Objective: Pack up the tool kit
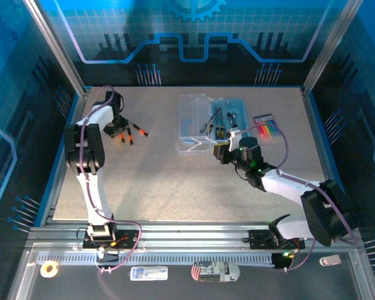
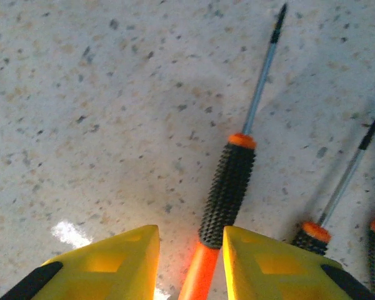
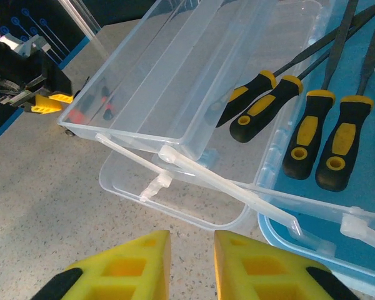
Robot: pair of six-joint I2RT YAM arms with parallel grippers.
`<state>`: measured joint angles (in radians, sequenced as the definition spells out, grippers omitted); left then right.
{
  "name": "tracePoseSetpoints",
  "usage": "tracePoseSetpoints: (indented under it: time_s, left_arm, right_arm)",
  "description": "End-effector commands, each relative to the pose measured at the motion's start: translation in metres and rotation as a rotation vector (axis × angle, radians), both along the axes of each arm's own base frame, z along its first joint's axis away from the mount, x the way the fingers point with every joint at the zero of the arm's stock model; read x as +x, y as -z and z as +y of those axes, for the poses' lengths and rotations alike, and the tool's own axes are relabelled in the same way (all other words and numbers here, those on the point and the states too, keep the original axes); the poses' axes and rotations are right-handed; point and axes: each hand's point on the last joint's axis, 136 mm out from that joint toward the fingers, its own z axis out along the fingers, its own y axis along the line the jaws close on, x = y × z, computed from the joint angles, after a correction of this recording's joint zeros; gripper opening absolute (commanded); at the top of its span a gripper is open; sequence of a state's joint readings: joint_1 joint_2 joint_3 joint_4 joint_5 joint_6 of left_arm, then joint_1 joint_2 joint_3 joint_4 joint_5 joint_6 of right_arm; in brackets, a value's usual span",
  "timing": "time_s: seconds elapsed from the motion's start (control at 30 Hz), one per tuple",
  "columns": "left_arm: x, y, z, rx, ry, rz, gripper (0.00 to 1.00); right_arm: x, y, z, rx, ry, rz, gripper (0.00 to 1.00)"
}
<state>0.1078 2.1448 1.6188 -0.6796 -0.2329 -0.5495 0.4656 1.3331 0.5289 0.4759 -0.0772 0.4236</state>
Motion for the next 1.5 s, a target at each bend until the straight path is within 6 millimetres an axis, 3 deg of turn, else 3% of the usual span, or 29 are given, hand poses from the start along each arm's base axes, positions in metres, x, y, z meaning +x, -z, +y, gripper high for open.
tracePoseSetpoints:
  time_s: [0.0,0.3,0.5,0.8,0.93,1.17,1.3,1.47]
  left_arm:
    - [-0.002,0.012,-0.006,-0.033,0.055,0.042,0.33]
    - [0.001,0.017,-0.018,-0.119,0.056,0.038,0.38]
    - [-0.009,0.023,-0.023,-0.148,0.04,0.054,0.21]
    - [-0.023,0.012,-0.024,-0.137,0.058,0.04,0.02]
    - [-0.035,-0.005,-0.02,-0.079,0.056,0.017,0.0]
    - [-0.056,-0.058,-0.017,0.05,0.066,-0.069,0.0]
    - [-0.069,-0.082,-0.042,0.059,0.113,-0.155,0.0]
    - [-0.088,-0.1,-0.116,-0.01,0.322,-0.301,0.0]
  right_arm:
    - [0.002,0.002,0.001,0.008,0.017,-0.009,0.26]
    - [0.002,0.001,0.001,0.006,0.018,-0.003,0.27]
    - [0.001,-0.003,0.0,0.009,0.02,-0.012,0.27]
    - [0.001,-0.004,-0.003,0.003,0.029,-0.016,0.27]
    - [0.001,-0.001,-0.001,0.006,0.023,-0.004,0.28]
    - [0.0,-0.001,0.004,0.019,0.002,0.008,0.29]
    - [-0.001,-0.002,0.007,0.033,-0.013,0.013,0.29]
    - [-0.004,-0.008,0.015,0.069,-0.053,0.02,0.3]
